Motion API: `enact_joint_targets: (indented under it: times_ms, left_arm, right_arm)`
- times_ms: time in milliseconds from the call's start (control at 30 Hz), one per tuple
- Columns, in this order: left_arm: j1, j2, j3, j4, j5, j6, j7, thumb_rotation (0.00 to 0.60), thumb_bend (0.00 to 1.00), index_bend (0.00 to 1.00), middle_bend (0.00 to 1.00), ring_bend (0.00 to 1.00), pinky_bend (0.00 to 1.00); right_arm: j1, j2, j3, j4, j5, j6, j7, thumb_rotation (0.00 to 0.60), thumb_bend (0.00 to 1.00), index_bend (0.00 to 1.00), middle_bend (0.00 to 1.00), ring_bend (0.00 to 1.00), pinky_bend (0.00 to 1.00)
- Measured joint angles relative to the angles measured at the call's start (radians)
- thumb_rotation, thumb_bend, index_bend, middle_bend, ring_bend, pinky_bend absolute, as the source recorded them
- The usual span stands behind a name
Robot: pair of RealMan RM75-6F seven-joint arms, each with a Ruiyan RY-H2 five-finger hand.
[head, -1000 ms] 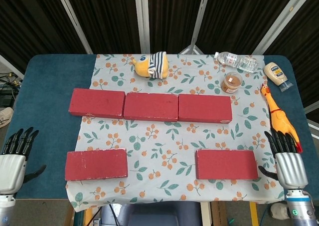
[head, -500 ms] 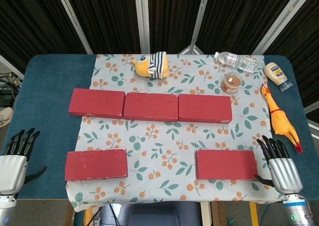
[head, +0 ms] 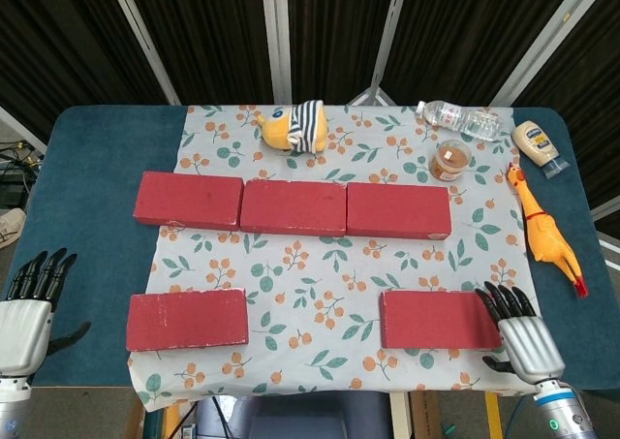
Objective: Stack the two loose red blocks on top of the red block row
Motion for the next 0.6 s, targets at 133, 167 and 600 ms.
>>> enact_joint_targets:
  times_ms: [133, 167, 600]
  left_arm:
    - [-0.001, 0.000, -0.002, 0.000, 0.000, -0.001, 0.001, 0.600, 0.00, 0.08, 0.04, 0.00, 0.09]
    - [-0.001, 0.000, -0.002, 0.001, -0.001, -0.001, 0.002, 0.600, 0.00, 0.08, 0.04, 0.00, 0.09]
    - [-0.005, 0.004, -0.005, 0.000, -0.013, -0.013, -0.001, 0.600, 0.00, 0.08, 0.04, 0.00, 0.09]
  right_arm:
    - [0.005, -0.002, -0.003, -0.020, 0.020, -0.024, -0.040, 0.600, 0.10, 0.00, 0.00, 0.00, 0.00]
    - [0.006, -0.002, -0.004, -0.028, 0.027, -0.031, -0.054, 0.600, 0.10, 0.00, 0.00, 0.00, 0.00]
    - [0.033, -0.046, 0.023, -0.117, 0.157, -0.087, -0.257, 0.600, 0.10, 0.00, 0.00, 0.00, 0.00]
